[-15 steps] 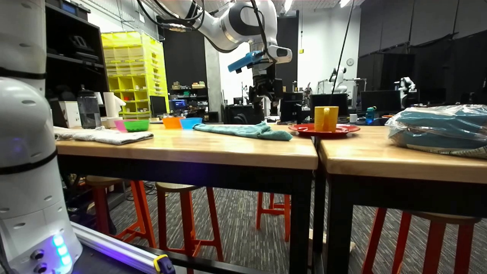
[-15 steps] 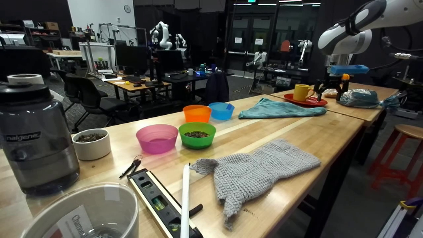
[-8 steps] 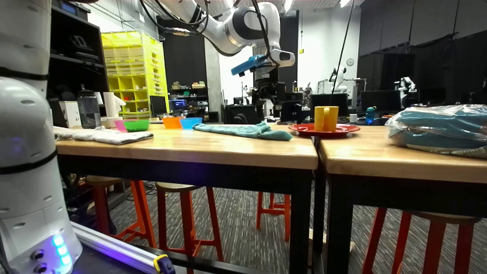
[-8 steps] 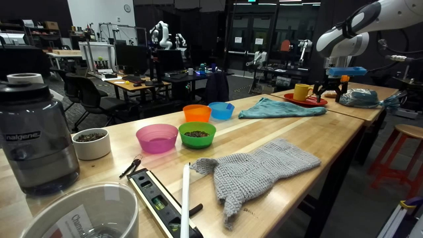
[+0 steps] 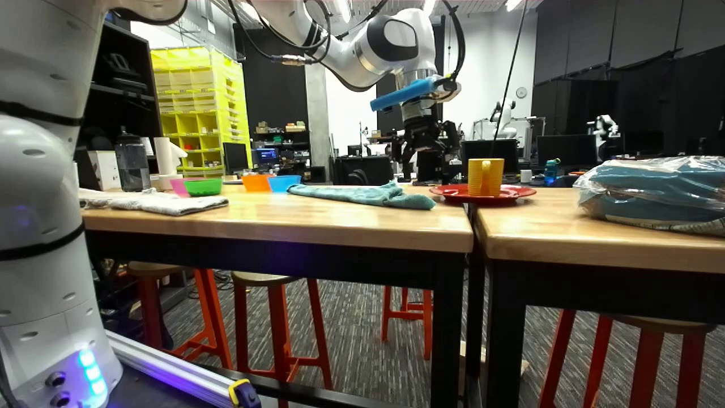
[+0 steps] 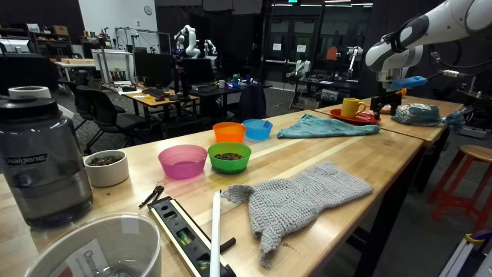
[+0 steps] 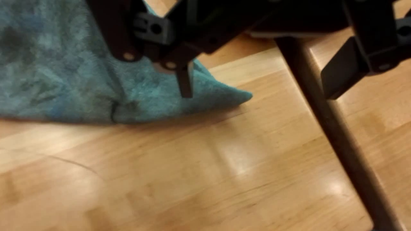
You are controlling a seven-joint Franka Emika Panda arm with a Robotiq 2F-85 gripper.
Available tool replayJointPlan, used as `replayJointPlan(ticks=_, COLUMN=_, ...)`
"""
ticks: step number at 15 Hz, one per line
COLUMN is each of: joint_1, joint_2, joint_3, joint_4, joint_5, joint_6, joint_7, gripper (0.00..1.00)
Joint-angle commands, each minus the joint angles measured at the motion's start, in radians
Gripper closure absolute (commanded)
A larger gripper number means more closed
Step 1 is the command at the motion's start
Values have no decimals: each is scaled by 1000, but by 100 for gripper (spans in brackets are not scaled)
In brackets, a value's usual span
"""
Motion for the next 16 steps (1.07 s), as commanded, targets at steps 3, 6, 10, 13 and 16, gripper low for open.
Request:
replayJointPlan(ticks=3, joint_1=-74, joint_2=56, joint_3=34, joint_4=92, joint_5=-34, joint_6=-31, joint_7=-336, gripper=0)
replayJointPlan(ticks=6, joint_1=-81, joint_2=6, joint_3=44, joint_4=28, joint_5=24, joint_6=-24, joint_7=-379, gripper=0)
replayJointPlan(ticks=10, joint_1=-57, joint_2=-35, joint_3=26, joint_4=-7, joint_5=78, joint_6=-83, joint_7=-137, gripper=0)
replayJointPlan(ticks=13, joint_1=-44, joint_2=-39, joint_3=25, joint_4=-9, joint_5=97, joint_6=-86, joint_7=40, gripper=0)
replayJointPlan(ticks=16, joint_1=-32, joint_2=-30, joint_3=20, joint_4=-3, joint_5=119, joint_6=-91, joint_7=213, gripper=0)
